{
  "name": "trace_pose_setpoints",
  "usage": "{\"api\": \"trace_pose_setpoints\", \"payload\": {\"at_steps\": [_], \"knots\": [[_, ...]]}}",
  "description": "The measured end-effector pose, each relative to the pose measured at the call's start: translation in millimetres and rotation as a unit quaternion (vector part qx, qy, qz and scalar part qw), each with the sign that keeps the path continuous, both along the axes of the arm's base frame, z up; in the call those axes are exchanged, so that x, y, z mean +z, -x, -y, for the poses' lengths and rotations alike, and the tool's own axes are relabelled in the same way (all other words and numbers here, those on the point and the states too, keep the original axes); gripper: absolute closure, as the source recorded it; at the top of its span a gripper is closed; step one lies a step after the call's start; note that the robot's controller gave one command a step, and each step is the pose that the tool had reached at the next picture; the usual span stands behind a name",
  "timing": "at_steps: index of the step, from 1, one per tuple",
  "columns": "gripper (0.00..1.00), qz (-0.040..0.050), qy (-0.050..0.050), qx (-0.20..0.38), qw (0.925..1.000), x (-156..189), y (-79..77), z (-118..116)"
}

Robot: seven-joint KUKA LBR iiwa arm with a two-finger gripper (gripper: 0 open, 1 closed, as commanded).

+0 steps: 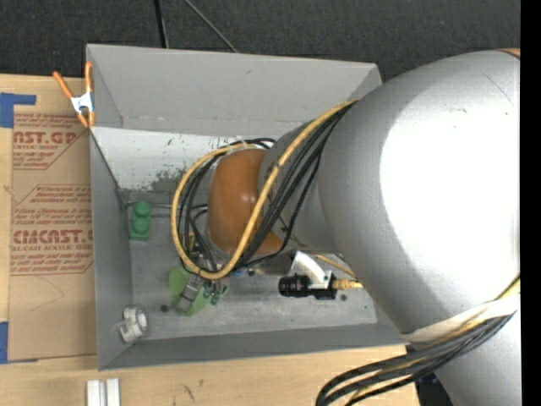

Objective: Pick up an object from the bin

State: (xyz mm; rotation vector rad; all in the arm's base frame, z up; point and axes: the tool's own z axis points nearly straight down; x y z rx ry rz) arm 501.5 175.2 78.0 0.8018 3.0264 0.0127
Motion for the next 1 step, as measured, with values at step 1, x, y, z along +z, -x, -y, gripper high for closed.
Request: {"api": "trace_pose_setpoints", "payload": {"at_steps": [1], "knots": [[1.00, -0.0026, 0.001, 0.001, 1.0000, 95.6, -1.8, -0.9]]}}
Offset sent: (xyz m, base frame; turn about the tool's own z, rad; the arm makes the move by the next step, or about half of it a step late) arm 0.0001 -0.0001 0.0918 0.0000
